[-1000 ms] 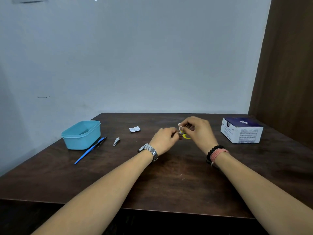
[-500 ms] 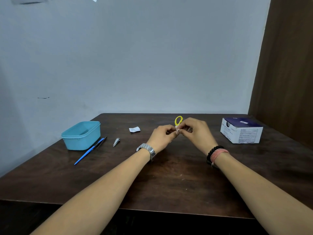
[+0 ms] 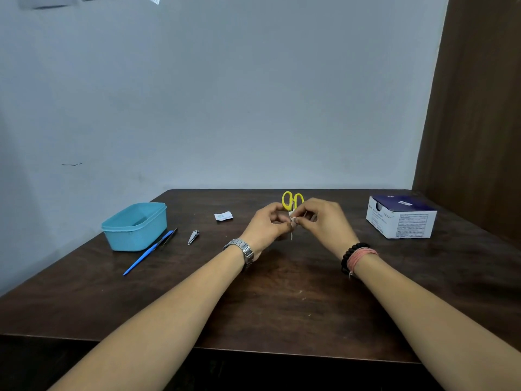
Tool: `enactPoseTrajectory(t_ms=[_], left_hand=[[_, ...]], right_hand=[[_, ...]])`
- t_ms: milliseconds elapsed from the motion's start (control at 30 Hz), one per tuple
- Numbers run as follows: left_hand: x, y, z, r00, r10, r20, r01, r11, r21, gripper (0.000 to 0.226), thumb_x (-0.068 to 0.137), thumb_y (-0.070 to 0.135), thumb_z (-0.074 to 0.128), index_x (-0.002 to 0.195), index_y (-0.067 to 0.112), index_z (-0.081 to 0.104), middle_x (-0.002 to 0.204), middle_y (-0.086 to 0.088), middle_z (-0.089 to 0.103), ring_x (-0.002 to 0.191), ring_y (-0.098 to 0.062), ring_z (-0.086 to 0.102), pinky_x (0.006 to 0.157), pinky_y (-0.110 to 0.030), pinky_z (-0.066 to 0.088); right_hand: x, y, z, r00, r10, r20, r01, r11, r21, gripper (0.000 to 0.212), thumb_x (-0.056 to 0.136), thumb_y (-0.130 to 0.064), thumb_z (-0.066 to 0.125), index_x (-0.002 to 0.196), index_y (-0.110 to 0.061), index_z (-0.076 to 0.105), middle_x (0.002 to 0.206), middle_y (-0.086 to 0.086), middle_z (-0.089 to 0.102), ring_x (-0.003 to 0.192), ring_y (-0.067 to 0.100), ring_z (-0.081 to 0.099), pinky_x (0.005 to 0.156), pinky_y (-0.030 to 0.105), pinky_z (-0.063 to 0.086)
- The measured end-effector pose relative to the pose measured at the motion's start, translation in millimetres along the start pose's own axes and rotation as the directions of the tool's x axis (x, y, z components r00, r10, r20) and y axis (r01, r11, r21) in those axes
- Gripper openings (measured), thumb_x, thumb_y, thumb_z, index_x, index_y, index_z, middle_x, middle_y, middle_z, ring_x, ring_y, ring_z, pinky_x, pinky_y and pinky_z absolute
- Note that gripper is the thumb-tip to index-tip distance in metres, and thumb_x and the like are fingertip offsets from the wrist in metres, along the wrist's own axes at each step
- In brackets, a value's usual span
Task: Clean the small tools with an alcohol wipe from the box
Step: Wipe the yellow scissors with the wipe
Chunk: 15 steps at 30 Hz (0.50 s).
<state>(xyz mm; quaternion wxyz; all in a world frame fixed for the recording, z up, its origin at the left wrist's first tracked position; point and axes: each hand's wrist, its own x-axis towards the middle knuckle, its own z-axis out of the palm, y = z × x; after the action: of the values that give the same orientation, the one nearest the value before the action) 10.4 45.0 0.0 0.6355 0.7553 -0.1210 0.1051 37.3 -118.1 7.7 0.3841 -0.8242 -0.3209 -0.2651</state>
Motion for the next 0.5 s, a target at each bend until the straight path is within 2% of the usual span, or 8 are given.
enactPoseTrajectory(t_ms=[100,200,267,367,500], left_hand=[[-1.4,6.1,3.7,0.994,-0.104,-0.017,0.100,0.979,-0.178,0.016,0.092,0.016,0.063,0.105,0.007,0.061,0.086,-0.006,0.064,0.068,-0.012,0.061,0.073,-0.031,0.059],[-0.4,7.1,2.5,0.984,-0.154,-0.085,0.128,0.960,-0.249,0.020,0.095,0.027,0.059,0.099,0.007,0.061,0.081,-0.007,0.063,0.063,-0.015,0.063,0.067,-0.031,0.060],[1.6,5.9,-0.5,0.977,-0.156,-0.146,0.115,0.958,-0.261,0.021,0.094,0.027,0.060,0.096,0.006,0.058,0.080,-0.008,0.062,0.062,-0.017,0.064,0.064,-0.031,0.060],[2.9,6.0,-2.5,0.969,-0.148,-0.196,0.092,0.959,-0.269,0.018,0.094,0.024,0.060,0.093,0.007,0.056,0.076,-0.007,0.064,0.062,-0.020,0.067,0.063,-0.030,0.060],[2.4,5.4,1.4,0.980,-0.115,-0.162,0.084,0.979,-0.185,0.008,0.096,0.019,0.058,0.093,0.011,0.058,0.075,-0.007,0.065,0.057,-0.015,0.067,0.059,-0.026,0.058]], right_hand=[[-0.5,0.6,-1.9,1.000,-0.014,-0.004,0.014,1.000,-0.006,0.011,0.077,-0.006,0.074,0.077,-0.017,0.074,0.078,-0.006,0.068,0.069,0.008,0.059,0.062,0.013,0.042],[-2.6,-0.2,-2.5,0.995,-0.060,0.080,0.059,0.998,0.009,0.014,0.077,-0.007,0.075,0.077,-0.021,0.073,0.079,-0.006,0.068,0.070,0.006,0.059,0.066,0.018,0.044],[-3.4,-2.2,-1.6,0.988,-0.084,0.128,0.084,0.996,0.007,0.012,0.078,-0.008,0.076,0.076,-0.020,0.073,0.079,-0.007,0.068,0.070,0.004,0.058,0.066,0.018,0.044],[-2.7,-3.5,-0.3,0.991,-0.075,0.114,0.076,0.997,-0.003,0.010,0.079,-0.009,0.074,0.078,-0.019,0.074,0.079,-0.007,0.068,0.071,0.008,0.060,0.067,0.023,0.048],[-2.6,-2.2,-0.5,0.997,-0.048,0.060,0.050,0.998,-0.032,0.010,0.079,-0.013,0.073,0.078,-0.024,0.071,0.077,-0.007,0.067,0.072,0.009,0.061,0.067,0.029,0.049]])
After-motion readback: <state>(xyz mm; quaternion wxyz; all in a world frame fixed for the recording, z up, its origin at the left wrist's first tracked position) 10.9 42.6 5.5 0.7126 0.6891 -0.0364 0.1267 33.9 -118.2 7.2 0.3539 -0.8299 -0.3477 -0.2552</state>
